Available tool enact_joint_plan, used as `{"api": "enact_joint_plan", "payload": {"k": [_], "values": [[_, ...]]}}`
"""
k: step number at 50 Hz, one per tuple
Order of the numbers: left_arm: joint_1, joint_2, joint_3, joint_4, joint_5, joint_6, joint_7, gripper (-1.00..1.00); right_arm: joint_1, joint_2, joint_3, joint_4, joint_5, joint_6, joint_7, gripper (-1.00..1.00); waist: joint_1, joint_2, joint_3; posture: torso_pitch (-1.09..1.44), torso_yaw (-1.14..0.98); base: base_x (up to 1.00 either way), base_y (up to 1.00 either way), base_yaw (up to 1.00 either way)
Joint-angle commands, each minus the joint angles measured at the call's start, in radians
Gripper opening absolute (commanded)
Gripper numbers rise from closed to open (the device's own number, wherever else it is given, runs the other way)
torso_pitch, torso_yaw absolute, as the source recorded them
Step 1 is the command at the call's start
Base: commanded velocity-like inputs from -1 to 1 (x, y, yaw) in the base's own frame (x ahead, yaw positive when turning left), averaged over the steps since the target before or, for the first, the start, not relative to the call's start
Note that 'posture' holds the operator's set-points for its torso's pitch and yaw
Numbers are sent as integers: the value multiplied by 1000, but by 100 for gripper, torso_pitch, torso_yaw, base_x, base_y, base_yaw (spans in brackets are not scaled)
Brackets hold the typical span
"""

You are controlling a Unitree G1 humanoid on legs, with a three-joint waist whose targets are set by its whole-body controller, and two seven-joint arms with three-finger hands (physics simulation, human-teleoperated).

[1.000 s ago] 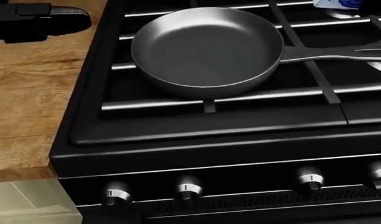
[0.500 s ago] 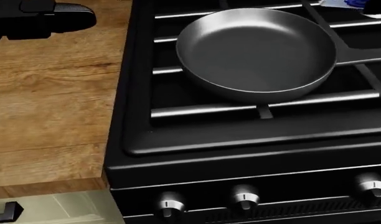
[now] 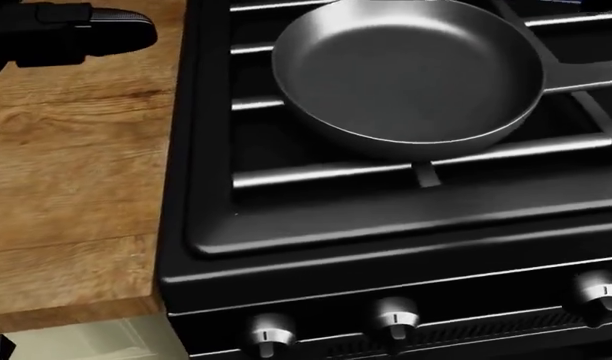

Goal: Pick the cream cheese stick from the plate and place it in the pan.

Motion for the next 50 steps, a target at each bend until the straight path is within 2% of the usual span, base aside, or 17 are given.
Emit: {"api": "enact_joint_plan", "payload": {"k": [1,14,33,50], "values": [[-31,12,11,-26,3,-26,2,100,-58,-16,-11,-53,3,-4,-26,-100,1,-9,-39,0,0,0,0,0],[-34,13,11,-29,3,-21,5,100,-102,-8,-3,-26,-4,-15,-31,-100,-13,-5,-37,0,0,0,0,0],[-37,19,16,-31,-3,-17,1,100,-253,104,44,118,-23,-24,-69,-100,-18,4,-29,0,0,0,0,0],[-39,23,17,-23,-11,-22,9,100,-202,212,66,40,-26,-33,-47,-100,-17,9,-31,0,0,0,0,0]]}}
